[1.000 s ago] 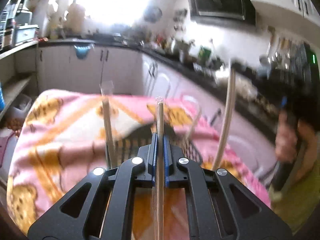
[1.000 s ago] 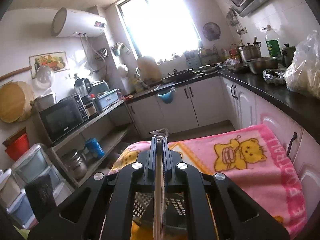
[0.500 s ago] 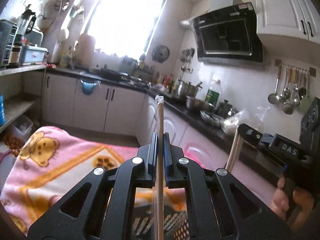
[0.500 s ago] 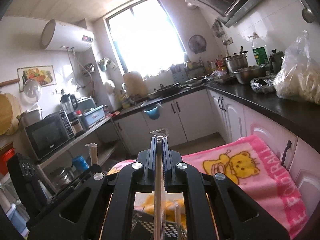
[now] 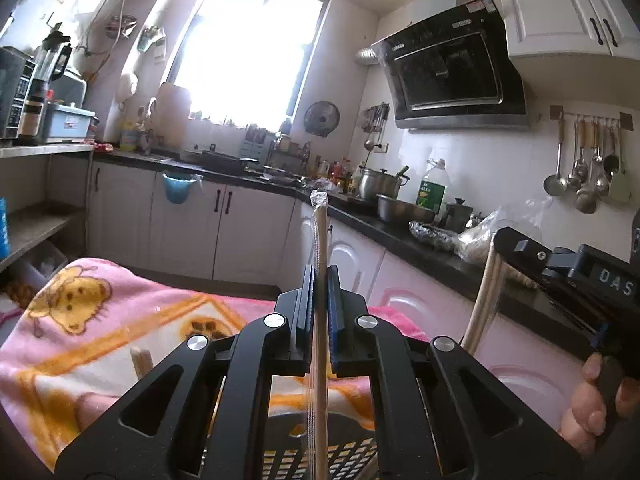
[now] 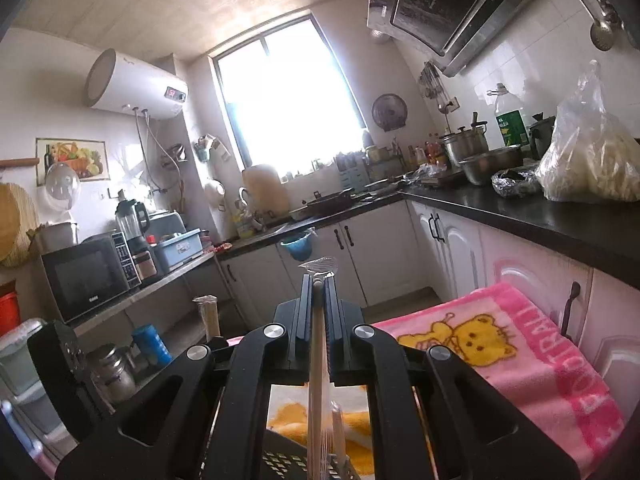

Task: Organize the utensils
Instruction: 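Lift both held chopstick pairs and carry them above the grey caddy, then lower the chopsticks into the caddy slots and open both tools, then withdraw both open tools and move them down toward the loose chopsticks, then close the left tool on a wrapped chopstick pair while the right tool grasps another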

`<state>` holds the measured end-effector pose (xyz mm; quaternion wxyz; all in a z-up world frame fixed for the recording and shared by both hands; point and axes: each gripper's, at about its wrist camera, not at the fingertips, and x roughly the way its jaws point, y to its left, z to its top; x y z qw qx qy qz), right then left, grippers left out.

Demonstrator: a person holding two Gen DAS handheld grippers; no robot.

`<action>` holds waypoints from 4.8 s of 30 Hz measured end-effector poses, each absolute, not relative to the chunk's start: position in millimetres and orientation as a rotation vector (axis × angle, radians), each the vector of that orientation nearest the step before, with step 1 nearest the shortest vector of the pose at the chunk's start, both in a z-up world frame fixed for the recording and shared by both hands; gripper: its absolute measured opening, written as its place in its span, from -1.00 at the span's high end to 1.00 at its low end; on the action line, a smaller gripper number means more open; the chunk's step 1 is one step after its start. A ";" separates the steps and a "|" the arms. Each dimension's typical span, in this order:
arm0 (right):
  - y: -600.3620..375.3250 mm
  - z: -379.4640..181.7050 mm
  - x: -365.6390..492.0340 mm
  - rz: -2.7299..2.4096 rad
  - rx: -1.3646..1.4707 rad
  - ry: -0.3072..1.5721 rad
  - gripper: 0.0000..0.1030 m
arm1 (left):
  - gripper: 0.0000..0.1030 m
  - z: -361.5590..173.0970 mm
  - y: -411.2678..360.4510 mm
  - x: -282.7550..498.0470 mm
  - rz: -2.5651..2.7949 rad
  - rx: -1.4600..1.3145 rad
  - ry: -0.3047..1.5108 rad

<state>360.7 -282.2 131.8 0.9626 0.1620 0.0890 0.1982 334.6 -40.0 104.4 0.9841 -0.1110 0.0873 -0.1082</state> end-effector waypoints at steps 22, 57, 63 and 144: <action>-284.6 87.3 321.7 0.430 0.322 0.278 0.87 | 0.97 78.9 -34.4 326.1 -0.226 -0.211 0.231; -297.1 54.9 264.7 0.426 0.329 0.464 0.34 | 0.67 62.1 -0.4 283.1 -0.205 -0.298 0.398; -296.1 45.9 254.9 0.421 0.294 0.518 0.30 | 0.27 59.0 4.7 274.4 -0.235 -0.339 0.481; -225.3 -44.3 233.3 0.408 0.007 0.899 0.11 | 0.14 -59.6 74.7 183.3 -0.128 -0.464 0.884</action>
